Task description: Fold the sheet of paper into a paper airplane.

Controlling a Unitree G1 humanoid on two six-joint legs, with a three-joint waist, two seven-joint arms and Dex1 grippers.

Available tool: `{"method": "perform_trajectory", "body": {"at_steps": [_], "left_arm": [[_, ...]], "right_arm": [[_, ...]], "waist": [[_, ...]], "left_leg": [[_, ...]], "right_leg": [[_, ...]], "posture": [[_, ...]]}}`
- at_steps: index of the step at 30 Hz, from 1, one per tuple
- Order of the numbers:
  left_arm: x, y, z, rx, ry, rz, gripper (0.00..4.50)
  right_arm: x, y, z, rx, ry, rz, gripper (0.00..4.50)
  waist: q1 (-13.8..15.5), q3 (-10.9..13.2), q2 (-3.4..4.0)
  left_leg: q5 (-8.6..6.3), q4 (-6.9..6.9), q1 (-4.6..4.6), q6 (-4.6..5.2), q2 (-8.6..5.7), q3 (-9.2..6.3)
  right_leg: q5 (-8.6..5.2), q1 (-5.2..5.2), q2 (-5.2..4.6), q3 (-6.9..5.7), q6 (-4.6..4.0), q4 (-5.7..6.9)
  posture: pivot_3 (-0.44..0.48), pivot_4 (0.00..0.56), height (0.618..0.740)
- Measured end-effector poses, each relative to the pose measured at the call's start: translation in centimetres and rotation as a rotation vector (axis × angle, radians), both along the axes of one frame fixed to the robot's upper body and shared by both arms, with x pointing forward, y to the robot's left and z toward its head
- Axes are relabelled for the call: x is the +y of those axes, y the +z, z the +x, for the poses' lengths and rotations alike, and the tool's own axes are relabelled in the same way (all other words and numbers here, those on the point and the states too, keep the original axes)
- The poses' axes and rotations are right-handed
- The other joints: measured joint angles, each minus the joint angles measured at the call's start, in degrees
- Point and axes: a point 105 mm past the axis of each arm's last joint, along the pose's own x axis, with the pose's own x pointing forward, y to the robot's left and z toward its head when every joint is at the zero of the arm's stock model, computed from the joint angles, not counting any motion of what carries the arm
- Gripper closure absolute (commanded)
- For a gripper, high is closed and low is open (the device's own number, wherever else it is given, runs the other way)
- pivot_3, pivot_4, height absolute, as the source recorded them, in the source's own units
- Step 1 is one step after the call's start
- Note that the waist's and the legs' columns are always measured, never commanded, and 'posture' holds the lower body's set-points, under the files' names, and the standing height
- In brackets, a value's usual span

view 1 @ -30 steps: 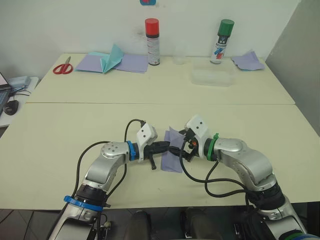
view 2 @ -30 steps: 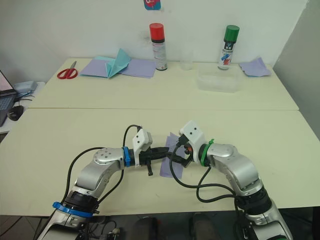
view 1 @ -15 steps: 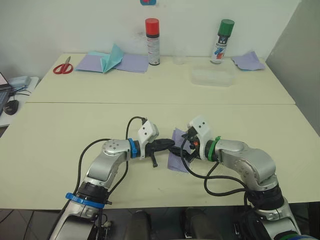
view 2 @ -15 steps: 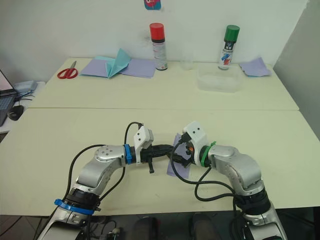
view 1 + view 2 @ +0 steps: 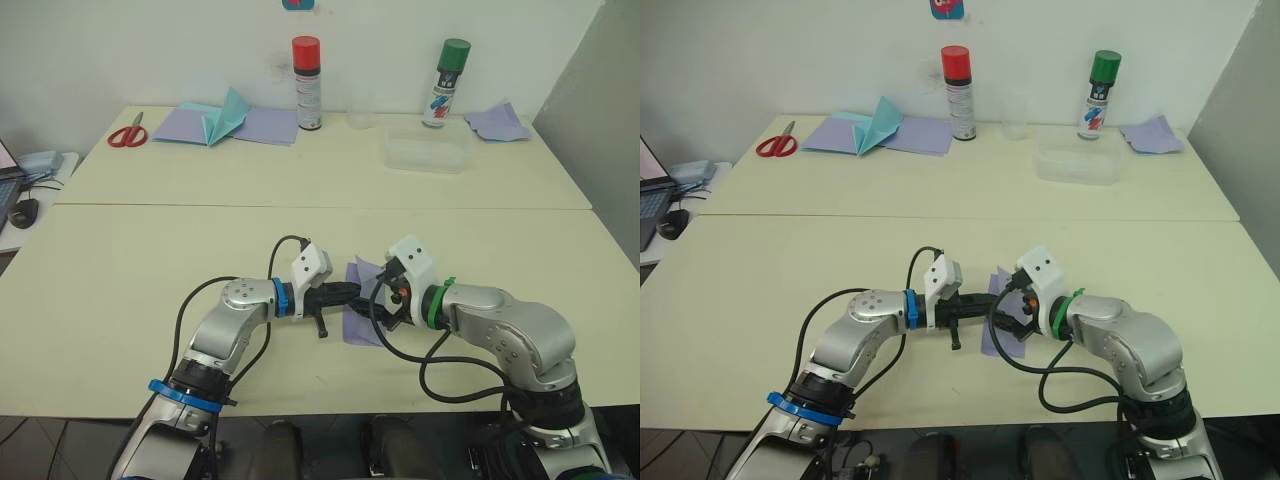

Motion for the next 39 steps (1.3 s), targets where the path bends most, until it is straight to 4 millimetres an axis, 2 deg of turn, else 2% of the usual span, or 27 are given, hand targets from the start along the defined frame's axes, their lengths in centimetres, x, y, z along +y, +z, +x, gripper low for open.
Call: {"method": "perform_trajectory", "body": {"at_steps": [5,6,8,14,34,39], "left_arm": [[-0.6,0.0,-0.2,0.003,-0.023,-0.003,4.5],[-0.7,0.0,-0.2,0.004,-0.025,-0.002,4.5],[-0.8,-0.1,-0.3,0.006,-0.03,-0.001,4.5],[-0.9,-0.2,-0.4,0.011,-0.038,0.001,4.5],[-1.1,-0.6,-0.6,-0.002,-0.055,0.031,4.5],[-1.2,-0.7,-0.6,-0.002,-0.053,0.034,4.5]], "right_arm": [[-0.5,0.1,-0.2,-0.012,0.008,-0.022,0.04],[-0.5,0.1,-0.3,-0.011,0.009,-0.023,0.2],[-0.5,0.0,-0.4,-0.001,0.02,-0.018,0.62],[-0.1,-0.2,-1.3,0.023,0.064,0.011,2.68],[-0.5,-0.5,-1.5,-0.044,0.141,-0.056,2.83],[-0.5,-0.7,-1.5,-0.123,0.196,-0.129,3.01]], "waist": [[0.0,0.0,0.0],[0.0,0.0,0.0],[0.0,0.0,0.0],[0.0,0.0,0.0],[0.0,0.0,0.0],[0.0,0.0,0.0]], "left_leg": [[0.0,0.02,0.01,0.0,0.04,-0.05],[0.0,0.02,0.01,0.0,0.04,-0.05],[0.0,0.02,0.01,0.0,0.04,-0.06],[0.0,0.03,0.0,0.0,0.02,-0.05],[0.0,0.06,0.0,0.0,0.02,-0.05],[0.0,0.07,0.0,0.0,0.01,-0.04]], "right_leg": [[0.01,0.0,0.05,-0.01,0.02,0.03],[0.01,0.0,0.05,0.0,0.02,0.03],[0.01,0.0,0.06,0.0,0.02,0.03],[0.01,0.0,0.05,0.0,0.02,0.02],[0.03,0.0,0.05,0.0,0.04,0.02],[0.03,0.0,0.05,0.0,0.04,0.02]], "posture": [[0.0,0.15,0.74],[0.0,0.15,0.74],[0.0,0.15,0.74],[0.0,0.15,0.74],[0.0,0.15,0.74],[0.0,0.15,0.74]]}}
